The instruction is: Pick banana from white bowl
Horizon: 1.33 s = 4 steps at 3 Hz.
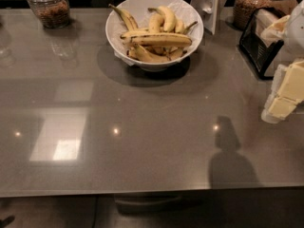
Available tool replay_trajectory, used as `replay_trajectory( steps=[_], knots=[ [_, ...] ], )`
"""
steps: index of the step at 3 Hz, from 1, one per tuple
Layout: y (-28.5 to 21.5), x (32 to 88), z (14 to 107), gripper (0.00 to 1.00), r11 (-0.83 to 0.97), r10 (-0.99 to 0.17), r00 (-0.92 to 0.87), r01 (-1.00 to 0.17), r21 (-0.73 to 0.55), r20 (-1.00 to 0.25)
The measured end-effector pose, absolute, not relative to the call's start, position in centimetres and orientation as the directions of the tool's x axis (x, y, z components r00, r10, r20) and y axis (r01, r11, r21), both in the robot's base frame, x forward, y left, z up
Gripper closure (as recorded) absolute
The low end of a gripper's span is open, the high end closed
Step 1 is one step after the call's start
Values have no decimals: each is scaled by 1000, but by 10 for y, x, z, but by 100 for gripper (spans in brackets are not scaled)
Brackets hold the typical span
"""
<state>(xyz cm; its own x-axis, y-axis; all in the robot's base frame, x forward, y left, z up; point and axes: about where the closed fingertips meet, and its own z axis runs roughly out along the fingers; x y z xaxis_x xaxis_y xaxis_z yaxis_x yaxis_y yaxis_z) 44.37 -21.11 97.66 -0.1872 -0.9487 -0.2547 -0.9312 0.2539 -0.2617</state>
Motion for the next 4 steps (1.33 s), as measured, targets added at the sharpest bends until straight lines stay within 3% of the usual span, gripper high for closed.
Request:
replay_trajectory(
  steps=[1, 3, 4],
  knots=[
    [-202, 461, 973, 0, 246, -919, -131, -928, -279, -371],
    [-157, 518, 974, 0, 224, -751, 27, -929, -293, -660],
    [-129, 546, 974, 0, 197, -644, 44, -955, -221, -764]
  ],
)
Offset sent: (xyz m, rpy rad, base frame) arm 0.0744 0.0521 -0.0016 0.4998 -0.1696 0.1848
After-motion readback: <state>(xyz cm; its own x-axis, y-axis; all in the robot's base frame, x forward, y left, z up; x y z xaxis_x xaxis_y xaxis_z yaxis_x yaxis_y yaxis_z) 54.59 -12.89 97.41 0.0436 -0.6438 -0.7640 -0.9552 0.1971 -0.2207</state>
